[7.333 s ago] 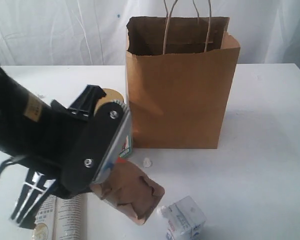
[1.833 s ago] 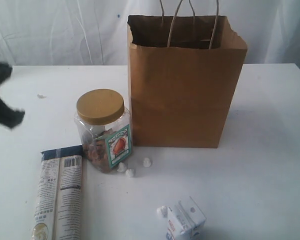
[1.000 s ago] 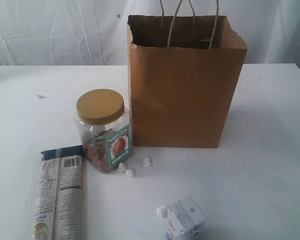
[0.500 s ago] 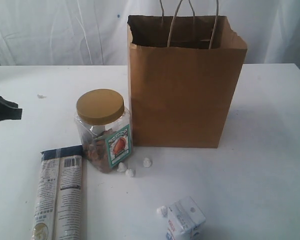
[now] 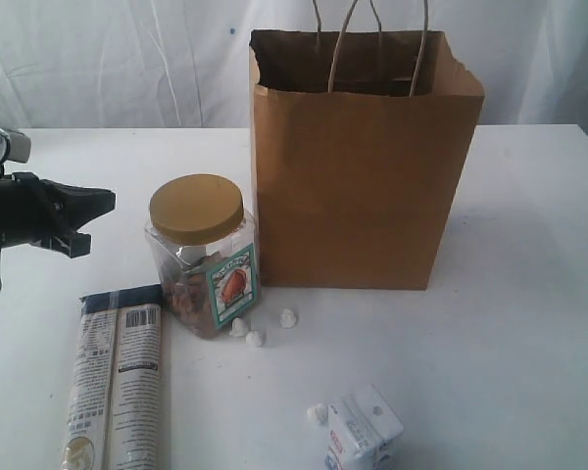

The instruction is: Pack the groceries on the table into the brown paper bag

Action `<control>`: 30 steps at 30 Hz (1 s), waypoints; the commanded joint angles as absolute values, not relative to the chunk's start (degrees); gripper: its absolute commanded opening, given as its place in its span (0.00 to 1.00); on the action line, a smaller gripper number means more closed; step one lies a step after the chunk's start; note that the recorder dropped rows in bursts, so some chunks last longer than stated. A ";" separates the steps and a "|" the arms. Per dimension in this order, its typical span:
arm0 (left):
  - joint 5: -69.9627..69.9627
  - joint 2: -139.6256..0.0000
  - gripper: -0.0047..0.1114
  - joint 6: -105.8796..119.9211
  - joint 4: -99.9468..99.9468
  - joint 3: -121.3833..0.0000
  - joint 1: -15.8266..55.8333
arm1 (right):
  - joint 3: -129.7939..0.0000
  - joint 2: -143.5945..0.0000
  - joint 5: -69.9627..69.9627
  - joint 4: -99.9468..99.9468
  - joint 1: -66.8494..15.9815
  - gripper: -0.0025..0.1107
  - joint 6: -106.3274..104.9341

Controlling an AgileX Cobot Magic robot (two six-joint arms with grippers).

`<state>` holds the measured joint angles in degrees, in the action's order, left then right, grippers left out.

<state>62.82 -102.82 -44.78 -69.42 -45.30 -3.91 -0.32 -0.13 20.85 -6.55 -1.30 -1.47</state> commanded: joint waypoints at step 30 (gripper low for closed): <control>62.41 -106.93 0.04 -56.95 -94.06 -48.76 2.74 | 0.00 0.00 20.11 -6.63 -1.35 0.02 -1.27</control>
<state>60.83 -107.86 -53.00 -89.66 -48.63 2.44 -0.32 -0.13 20.85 -6.55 -1.30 -1.47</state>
